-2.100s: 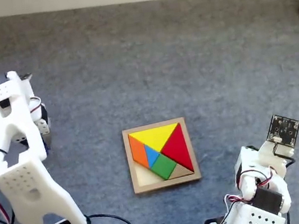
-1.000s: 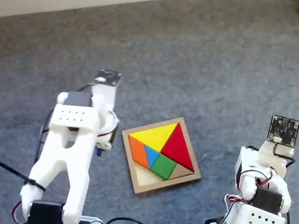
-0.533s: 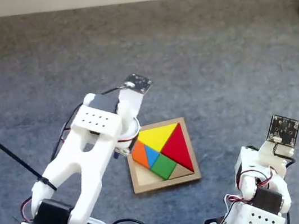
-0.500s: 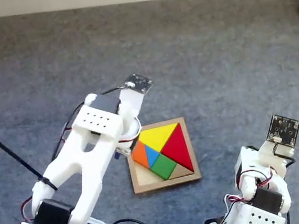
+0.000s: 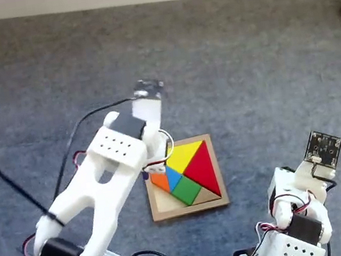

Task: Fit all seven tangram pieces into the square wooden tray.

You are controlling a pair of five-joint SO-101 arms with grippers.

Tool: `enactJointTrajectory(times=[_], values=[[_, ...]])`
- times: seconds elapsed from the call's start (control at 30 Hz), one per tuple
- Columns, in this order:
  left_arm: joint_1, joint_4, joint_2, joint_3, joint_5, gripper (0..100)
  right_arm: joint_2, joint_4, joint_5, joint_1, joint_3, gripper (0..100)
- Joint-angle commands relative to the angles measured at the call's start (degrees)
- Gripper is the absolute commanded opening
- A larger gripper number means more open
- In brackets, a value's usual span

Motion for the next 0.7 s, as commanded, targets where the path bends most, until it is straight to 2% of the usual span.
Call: enactJointTrajectory(times=[0.0, 0.2, 0.37, 0.5, 0.67], values=[[2.8, -1.0, -5.5, 0.7, 10.5, 1, -1.0, -1.4, 0.8, 0.7, 6.4, 0.5], [5.9, -1.2, -6.4, 3.6, 32.6, 1, -1.0, -1.4, 0.8, 0.7, 6.4, 0.5], [6.1, -1.2, -6.4, 4.1, 43.8, 1, -1.0, -1.4, 0.8, 0.7, 6.4, 0.5], [6.4, -1.4, -6.4, 4.1, 45.4, 1, -1.0, -1.4, 0.8, 0.7, 6.4, 0.5], [6.5, -6.2, -6.3, 6.5, 45.0, 1, -1.0, -1.4, 0.8, 0.7, 6.4, 0.5]])
